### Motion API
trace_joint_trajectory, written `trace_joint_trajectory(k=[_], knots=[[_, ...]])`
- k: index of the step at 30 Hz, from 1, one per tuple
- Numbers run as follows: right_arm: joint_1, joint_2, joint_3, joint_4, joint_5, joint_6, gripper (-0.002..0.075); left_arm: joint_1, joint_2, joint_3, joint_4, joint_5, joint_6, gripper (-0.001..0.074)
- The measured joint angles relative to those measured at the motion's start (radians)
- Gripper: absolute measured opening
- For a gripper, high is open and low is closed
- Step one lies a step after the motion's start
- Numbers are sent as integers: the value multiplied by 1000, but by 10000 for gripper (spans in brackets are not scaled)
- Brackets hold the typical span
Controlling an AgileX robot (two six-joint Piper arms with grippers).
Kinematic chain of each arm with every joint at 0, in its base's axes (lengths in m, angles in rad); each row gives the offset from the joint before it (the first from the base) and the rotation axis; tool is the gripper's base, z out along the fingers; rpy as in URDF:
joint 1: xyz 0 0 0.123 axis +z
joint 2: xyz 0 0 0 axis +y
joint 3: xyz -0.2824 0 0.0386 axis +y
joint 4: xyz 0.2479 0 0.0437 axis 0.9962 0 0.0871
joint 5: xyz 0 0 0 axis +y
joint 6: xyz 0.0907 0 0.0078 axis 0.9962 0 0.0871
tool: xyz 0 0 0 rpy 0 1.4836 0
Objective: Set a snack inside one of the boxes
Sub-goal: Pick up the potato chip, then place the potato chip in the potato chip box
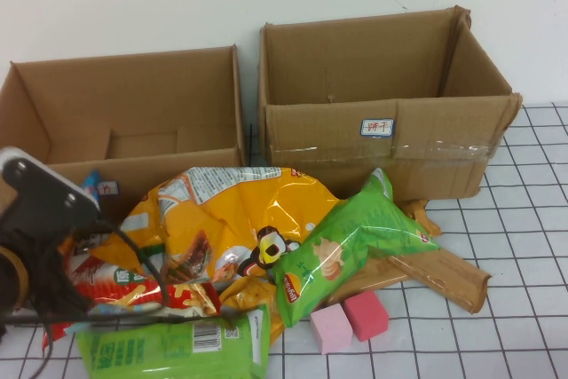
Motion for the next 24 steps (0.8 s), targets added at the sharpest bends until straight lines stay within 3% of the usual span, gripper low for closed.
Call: trace_joint_trajectory(k=[16,24], knots=[[0,0,0,16,4,-15,-1,0,-502,-93,-309,65,5,7],[0,0,0,16,4,-17,-1,0,-546,-231,-251,-166,0,7]])
